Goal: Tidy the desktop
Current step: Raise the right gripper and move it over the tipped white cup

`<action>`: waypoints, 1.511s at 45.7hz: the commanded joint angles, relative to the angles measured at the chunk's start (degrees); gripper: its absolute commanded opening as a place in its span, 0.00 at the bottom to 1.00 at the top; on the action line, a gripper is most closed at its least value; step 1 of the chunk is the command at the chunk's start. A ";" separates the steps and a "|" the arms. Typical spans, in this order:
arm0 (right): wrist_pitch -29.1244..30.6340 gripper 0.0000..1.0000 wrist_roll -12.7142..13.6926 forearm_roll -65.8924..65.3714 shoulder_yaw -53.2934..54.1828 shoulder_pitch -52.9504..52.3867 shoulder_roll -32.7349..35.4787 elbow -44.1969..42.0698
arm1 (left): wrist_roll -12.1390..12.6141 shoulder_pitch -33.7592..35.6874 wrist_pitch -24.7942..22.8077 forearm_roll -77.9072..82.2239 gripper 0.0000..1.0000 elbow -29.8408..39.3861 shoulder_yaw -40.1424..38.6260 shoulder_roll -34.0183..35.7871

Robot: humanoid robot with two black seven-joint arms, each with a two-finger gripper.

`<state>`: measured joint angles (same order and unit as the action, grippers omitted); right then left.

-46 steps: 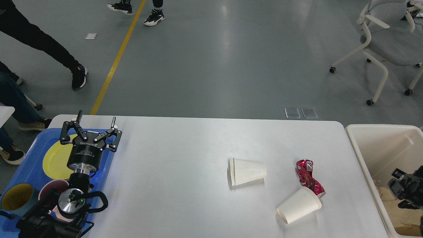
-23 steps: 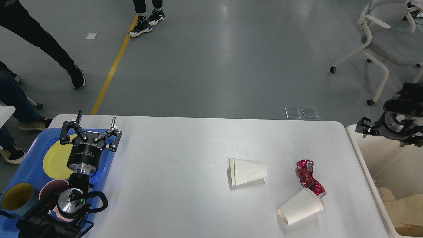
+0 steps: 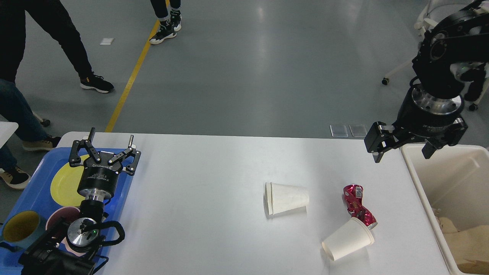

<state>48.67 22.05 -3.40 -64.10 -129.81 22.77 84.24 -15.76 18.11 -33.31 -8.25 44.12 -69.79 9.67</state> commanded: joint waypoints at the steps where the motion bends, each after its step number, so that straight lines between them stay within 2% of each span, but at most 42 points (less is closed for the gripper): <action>1: 1.42 1.00 -0.08 4.01 -0.76 -4.13 2.63 5.23 | -0.06 -0.09 0.00 -0.01 0.96 0.00 0.00 0.00; 9: 2.39 1.00 0.01 4.54 -1.73 -9.50 4.12 10.24 | -0.06 -0.09 0.00 -0.01 0.96 0.00 0.00 0.00; 30: 1.17 1.00 -0.60 8.32 -5.86 -11.96 -0.44 10.33 | -0.06 -0.09 0.00 0.08 0.96 0.00 0.00 0.00; 32: 0.03 1.00 -1.48 9.72 -7.52 -12.05 -1.49 10.42 | -0.06 0.00 0.00 -0.01 0.96 0.00 0.00 0.00; 37: -2.17 1.00 -6.40 12.54 -10.43 -12.14 -2.03 10.42 | -0.06 -0.09 0.00 -0.01 0.96 0.00 0.00 0.00; 45: -3.93 1.00 -6.40 14.91 -11.31 -11.17 -1.06 10.15 | 0.02 0.00 0.00 -0.01 0.96 0.00 0.00 0.00; 53: -10.25 1.00 -5.17 22.03 -11.75 -6.08 0.08 9.71 | 0.02 -0.09 0.00 0.08 0.96 0.00 0.00 0.00; 61: -20.97 1.00 -5.00 26.70 -11.58 0.86 0.52 9.62 | -0.06 -0.09 0.00 -0.01 0.96 0.00 0.00 0.00; 69: -23.53 1.00 -5.17 22.48 -8.86 9.39 -0.01 7.87 | 0.02 0.00 0.00 -0.01 0.96 0.00 0.00 0.00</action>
<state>26.40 17.03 21.35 -75.25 -125.56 22.86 93.43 -15.76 18.09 -33.31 -8.25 44.12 -69.78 9.67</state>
